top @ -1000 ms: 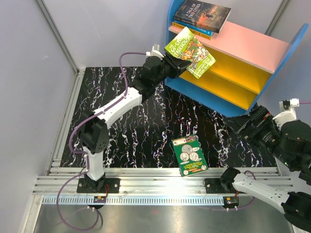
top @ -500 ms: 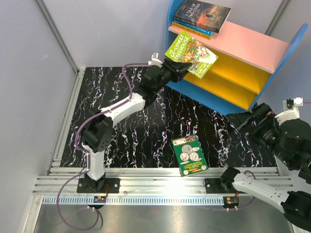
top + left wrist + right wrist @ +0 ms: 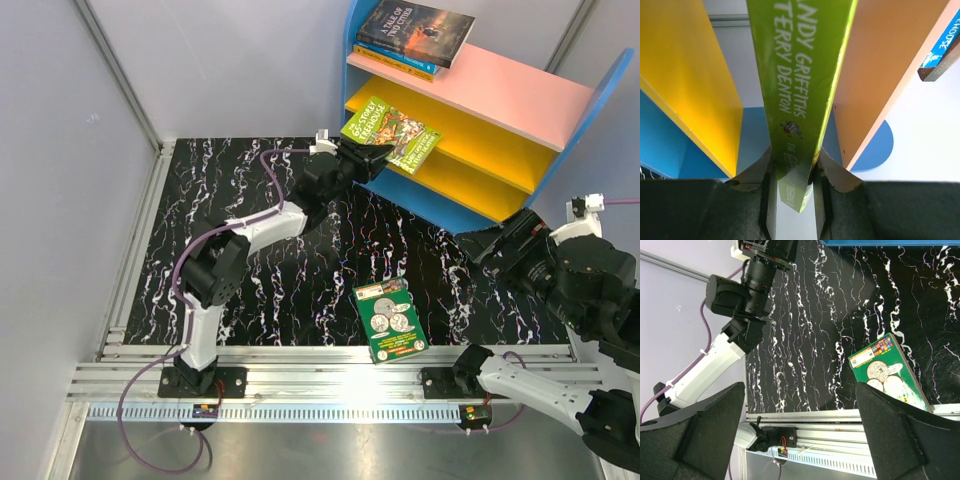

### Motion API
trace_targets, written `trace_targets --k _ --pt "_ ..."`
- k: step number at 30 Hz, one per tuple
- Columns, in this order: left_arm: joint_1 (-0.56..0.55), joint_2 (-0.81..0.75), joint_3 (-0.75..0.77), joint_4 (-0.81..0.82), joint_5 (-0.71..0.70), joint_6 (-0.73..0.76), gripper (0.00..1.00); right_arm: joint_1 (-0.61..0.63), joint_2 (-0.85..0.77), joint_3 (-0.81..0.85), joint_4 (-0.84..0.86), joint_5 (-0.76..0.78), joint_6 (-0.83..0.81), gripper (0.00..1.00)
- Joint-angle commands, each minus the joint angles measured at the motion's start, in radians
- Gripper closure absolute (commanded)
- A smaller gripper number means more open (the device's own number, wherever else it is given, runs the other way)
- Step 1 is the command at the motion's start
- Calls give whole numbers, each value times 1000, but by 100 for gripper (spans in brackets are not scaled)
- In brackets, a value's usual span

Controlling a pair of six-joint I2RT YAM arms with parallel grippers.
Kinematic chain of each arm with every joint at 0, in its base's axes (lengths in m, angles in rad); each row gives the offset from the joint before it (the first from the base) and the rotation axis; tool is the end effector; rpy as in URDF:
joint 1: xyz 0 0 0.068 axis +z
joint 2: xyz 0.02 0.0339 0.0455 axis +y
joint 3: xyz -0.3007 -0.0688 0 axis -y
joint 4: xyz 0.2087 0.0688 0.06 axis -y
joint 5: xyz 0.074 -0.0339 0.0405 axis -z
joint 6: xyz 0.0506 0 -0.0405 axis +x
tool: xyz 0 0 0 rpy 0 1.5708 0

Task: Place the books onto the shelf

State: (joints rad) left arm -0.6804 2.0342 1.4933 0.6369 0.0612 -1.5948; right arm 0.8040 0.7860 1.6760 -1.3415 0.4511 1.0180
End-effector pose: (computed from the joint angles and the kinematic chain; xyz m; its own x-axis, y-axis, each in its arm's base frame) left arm 0.3775 -0.3095 0.3384 -0.6768 -0.7359 0.0180 0.0583 -0.0780 -0.9952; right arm 0.0157 -0.0155 0.4740 -0.4789 0.6069 -0.6343 0.0603 0.7436 0.6659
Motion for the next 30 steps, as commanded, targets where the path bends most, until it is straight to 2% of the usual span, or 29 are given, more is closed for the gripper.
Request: trace_targets --k 1,8,12,15,17,19,21,23,25,26,27,30 --pt "5 -55 113 72 6 59 100 1 12 1 -185 15 -4 0" --pt "47 -19 246 -127 -18 41 100 1 -10 -21 -182 11 16 0" --pt "64 67 407 -218 -26 26 100 1 -7 -27 -170 0 16 0" --pt "81 174 517 -267 6 -13 94 1 -5 -32 -163 -8 16 0" --pt "90 268 660 -313 47 -33 85 1 -5 -30 -162 -9 16 0" --pt "93 310 761 -348 64 -40 84 1 -7 -32 -159 -11 16 0" --pt "96 319 774 -384 68 -45 73 0 -5 -33 -159 -11 19 0" --pt "97 305 737 -394 66 -44 56 1 -7 -35 -160 -12 19 0" --pt "97 265 704 -405 69 -37 29 1 -10 -38 -160 -12 22 0" --pt "99 252 676 -422 72 -36 18 1 -11 -41 -159 -12 24 0" --pt "102 238 668 -428 75 -30 1 1 -13 -44 -159 -12 25 0" --pt "102 189 636 -454 74 -62 1 1 -19 -58 -153 -15 27 0"
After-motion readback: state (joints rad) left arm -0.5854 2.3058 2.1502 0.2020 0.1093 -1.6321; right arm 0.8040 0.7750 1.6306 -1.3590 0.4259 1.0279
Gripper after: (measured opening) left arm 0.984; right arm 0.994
